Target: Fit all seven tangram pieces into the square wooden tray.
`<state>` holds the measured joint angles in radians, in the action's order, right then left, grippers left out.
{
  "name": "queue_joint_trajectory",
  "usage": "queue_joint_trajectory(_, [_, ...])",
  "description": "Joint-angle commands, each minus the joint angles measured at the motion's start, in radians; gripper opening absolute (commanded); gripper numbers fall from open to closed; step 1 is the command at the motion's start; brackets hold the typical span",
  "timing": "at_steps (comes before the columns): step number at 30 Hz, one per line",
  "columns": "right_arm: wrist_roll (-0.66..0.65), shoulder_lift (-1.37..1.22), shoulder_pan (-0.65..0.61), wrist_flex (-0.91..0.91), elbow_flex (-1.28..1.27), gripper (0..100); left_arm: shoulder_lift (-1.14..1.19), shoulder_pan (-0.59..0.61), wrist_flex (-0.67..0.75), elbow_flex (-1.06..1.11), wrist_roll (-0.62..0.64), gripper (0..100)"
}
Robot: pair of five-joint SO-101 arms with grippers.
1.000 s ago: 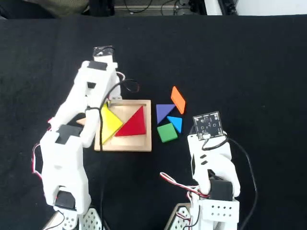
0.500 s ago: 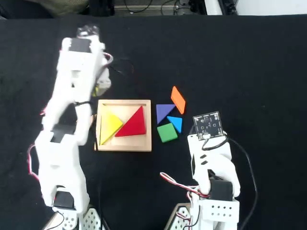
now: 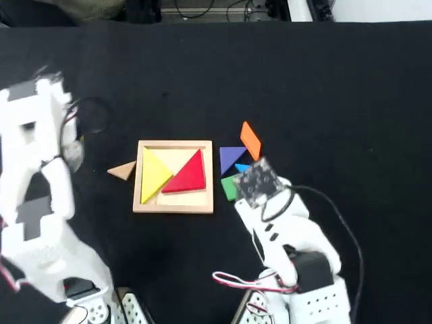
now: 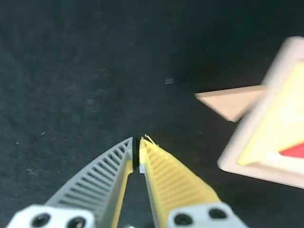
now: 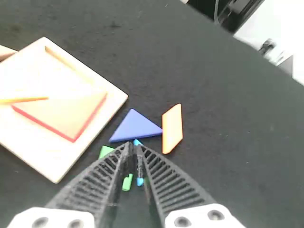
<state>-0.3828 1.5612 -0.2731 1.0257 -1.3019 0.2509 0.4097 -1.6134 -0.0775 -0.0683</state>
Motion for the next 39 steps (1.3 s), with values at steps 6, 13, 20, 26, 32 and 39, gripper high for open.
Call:
queue_joint_trajectory(6, [0.198,-0.768,-0.184,0.104,0.639,1.8,-0.459,0.163,0.428,0.72,-0.011,3])
queue_joint_trajectory(13, [0.121,-1.297,-0.203,0.158,0.957,4.1,-0.634,0.163,0.655,1.01,-0.011,3])
queue_joint_trajectory(20, [0.11,-1.727,-0.163,0.137,1.198,1.1,-0.647,0.157,0.776,1.086,-0.006,3])
queue_joint_trajectory(26, [0.11,-1.952,-0.107,0.144,1.36,1.1,-0.644,0.113,0.778,1.089,0.032,3])
queue_joint_trajectory(32, [0.11,-2.051,-0.08,0.143,1.42,1.1,-0.643,0.11,0.776,1.089,0.032,3])
queue_joint_trajectory(39, [0.103,-2.066,-0.158,0.144,1.457,1.1,-0.643,0.11,0.778,1.089,0.032,3])
